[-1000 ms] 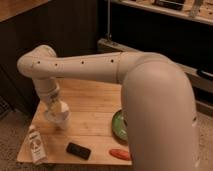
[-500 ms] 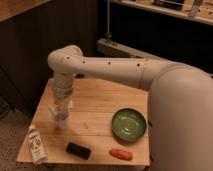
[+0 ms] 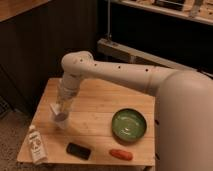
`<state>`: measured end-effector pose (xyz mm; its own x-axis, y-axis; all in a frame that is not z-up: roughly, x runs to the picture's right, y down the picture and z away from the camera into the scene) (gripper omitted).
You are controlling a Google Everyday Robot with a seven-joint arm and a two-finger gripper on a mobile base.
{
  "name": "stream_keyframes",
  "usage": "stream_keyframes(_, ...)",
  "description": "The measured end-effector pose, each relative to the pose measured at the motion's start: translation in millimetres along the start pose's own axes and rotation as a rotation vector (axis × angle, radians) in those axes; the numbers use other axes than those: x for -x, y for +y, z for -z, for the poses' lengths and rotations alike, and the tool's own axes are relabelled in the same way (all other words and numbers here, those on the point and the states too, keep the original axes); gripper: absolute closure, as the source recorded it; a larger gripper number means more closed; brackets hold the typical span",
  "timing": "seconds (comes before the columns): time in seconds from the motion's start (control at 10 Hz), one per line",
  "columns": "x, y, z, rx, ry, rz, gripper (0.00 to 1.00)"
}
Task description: Place the white sponge in the ceramic cup
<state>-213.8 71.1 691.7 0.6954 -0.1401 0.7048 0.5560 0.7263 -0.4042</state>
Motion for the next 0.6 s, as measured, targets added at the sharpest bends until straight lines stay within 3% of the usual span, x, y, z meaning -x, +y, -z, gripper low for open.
stream_keyframes(0.6, 5.0, -9.0, -23.9, 0.022, -0.064, 0.016, 1.00)
